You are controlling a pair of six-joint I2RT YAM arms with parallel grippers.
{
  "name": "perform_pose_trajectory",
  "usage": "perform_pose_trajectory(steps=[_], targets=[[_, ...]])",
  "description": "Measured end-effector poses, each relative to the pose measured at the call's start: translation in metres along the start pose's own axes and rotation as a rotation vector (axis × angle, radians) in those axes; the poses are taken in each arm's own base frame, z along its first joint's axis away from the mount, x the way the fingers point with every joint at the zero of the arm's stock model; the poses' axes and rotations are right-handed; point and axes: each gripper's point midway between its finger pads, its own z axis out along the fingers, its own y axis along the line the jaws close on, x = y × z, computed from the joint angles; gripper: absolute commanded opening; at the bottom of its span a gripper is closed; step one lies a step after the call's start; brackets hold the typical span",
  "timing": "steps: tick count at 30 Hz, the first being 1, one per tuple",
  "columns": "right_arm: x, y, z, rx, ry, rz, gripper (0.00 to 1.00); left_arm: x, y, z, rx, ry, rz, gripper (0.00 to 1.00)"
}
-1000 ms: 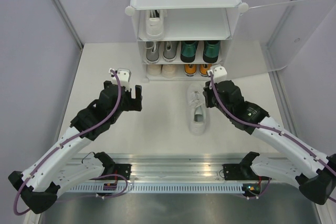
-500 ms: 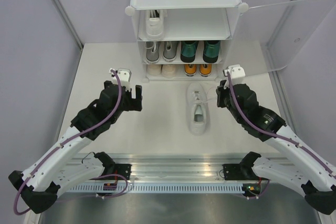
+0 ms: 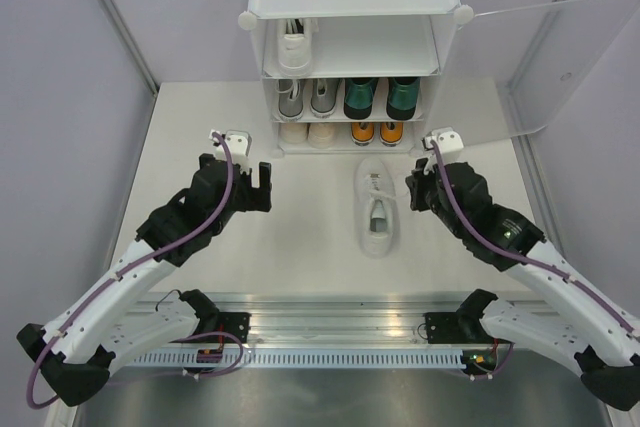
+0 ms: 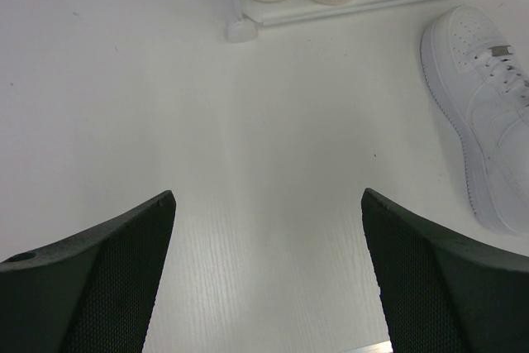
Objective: Place and organize the shoes in the shoe cabinet
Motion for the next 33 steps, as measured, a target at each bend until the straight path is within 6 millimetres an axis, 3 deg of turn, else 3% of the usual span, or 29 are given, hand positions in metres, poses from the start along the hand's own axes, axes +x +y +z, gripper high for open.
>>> perform_pose_trajectory(steps=[6, 16, 33], targets=[[0.058, 0.011, 0.025, -0.036, 0.160, -0.022, 0.01, 0.000, 0.000, 0.001, 0.001, 0.002, 0.001, 0.95], [0.061, 0.033, 0.043, -0.105, 0.159, 0.035, 0.01, 0.001, -0.001, 0.001, 0.004, 0.004, 0.001, 0.95], [0.166, 0.029, 0.090, -0.010, 0.441, 0.021, 0.01, 0.002, -0.004, 0.000, 0.023, 0.009, 0.001, 0.95]])
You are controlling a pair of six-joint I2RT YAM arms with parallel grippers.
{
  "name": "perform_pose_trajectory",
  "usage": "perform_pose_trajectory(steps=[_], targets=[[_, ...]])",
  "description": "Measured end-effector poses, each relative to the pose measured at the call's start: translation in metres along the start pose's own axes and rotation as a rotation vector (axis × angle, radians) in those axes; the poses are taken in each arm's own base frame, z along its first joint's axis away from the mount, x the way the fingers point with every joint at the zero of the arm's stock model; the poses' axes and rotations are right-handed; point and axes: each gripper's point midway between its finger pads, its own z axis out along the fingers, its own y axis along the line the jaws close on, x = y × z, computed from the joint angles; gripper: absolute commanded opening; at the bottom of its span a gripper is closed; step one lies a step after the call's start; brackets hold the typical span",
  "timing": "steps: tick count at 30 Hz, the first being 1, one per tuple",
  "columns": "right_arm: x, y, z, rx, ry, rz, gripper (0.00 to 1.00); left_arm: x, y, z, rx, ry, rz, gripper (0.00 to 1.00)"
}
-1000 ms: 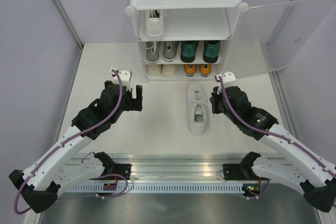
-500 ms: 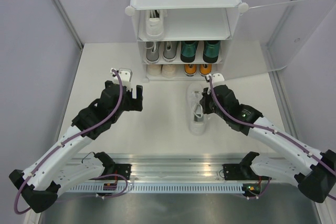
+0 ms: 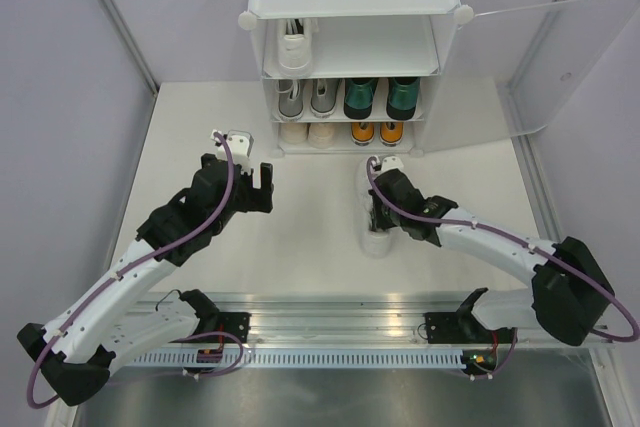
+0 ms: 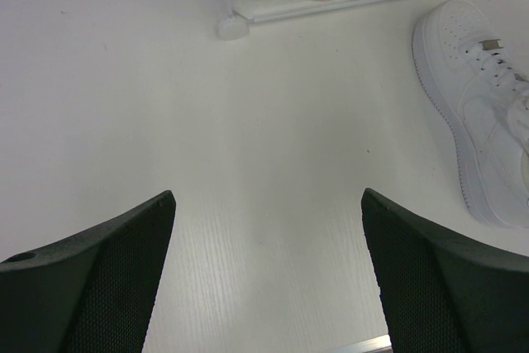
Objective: Place and organize the shoes in the shoe cabinet
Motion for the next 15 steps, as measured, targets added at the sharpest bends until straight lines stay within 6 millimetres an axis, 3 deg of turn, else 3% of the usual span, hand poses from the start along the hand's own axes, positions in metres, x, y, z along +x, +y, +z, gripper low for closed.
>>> perform_pose_trajectory(steps=[7, 15], targets=[[0.021, -0.001, 0.028, 0.032, 0.070, -0.007, 0.01, 0.000, 0.000, 0.000, 0.002, 0.001, 0.000, 0.95], [0.022, 0.000, 0.034, 0.041, 0.070, -0.009, 0.05, 0.000, -0.001, 0.000, 0.007, 0.002, 0.000, 0.95]])
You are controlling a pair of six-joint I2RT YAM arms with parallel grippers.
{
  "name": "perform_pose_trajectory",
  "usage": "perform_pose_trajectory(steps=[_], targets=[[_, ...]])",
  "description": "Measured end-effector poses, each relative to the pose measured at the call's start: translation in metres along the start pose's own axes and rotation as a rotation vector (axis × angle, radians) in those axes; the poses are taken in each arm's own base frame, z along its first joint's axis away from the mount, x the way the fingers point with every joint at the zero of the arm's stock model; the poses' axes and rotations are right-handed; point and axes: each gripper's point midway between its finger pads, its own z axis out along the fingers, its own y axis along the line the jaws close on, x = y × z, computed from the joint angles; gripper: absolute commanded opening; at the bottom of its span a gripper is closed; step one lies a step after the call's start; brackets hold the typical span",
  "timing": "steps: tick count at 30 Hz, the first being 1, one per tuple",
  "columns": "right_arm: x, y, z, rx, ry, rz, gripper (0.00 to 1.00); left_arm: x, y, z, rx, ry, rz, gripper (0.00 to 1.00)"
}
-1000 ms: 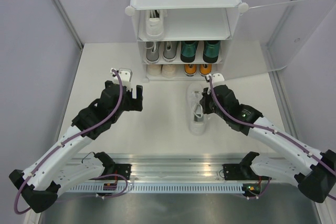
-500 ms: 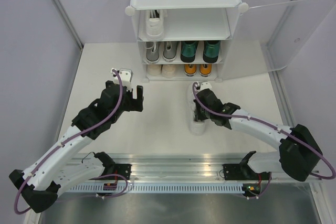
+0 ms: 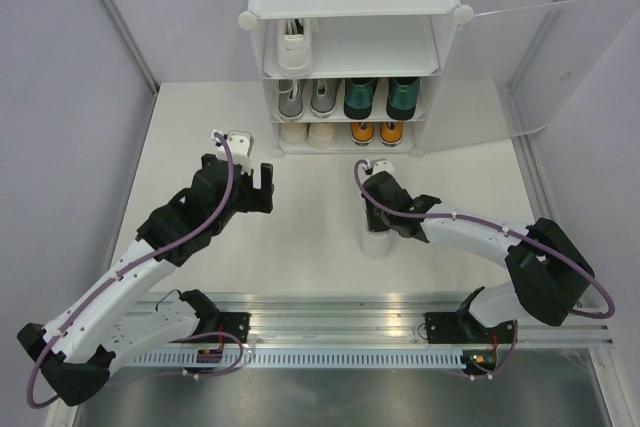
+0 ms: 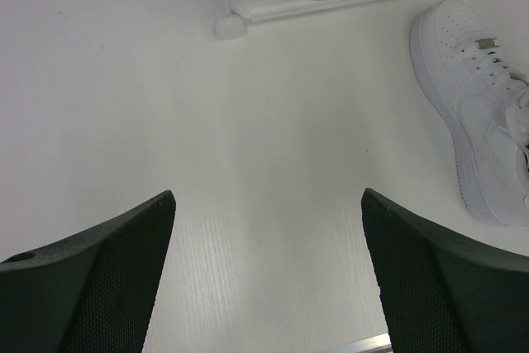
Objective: Place and organize the shoes in the shoe cabinet
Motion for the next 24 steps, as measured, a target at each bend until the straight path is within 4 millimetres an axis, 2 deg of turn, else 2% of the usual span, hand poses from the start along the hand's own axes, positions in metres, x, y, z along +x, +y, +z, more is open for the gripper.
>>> perform_pose_trajectory(steps=[1, 3, 4, 7, 13, 18, 24], targets=[[-0.001, 0.000, -0.001, 0.001, 0.001, 0.000, 0.14, 0.000, 0.000, 0.000, 0.000, 0.000, 0.000, 0.95], [-0.002, -0.001, -0.003, 0.011, 0.011, 0.002, 0.26, 0.000, 0.000, 0.000, 0.000, -0.001, -0.001, 0.95], [-0.002, -0.001, -0.006, 0.015, 0.019, 0.003, 0.37, 0.000, 0.000, 0.000, 0.000, 0.000, 0.000, 0.95], [-0.009, 0.000, -0.017, 0.017, 0.020, 0.000, 0.46, 0.000, 0.000, 0.000, 0.000, -0.001, -0.001, 0.95], [-0.031, 0.001, -0.044, 0.003, -0.033, 0.013, 0.50, -0.001, 0.000, -0.001, 0.001, -0.003, -0.002, 0.95], [-0.047, 0.000, -0.064, -0.009, -0.092, 0.031, 0.48, -0.001, 0.000, -0.001, 0.001, -0.003, -0.002, 0.95], [-0.062, -0.015, -0.087, 0.021, -0.176, 0.081, 0.43, 0.000, 0.000, -0.001, 0.001, -0.003, -0.002, 0.95]])
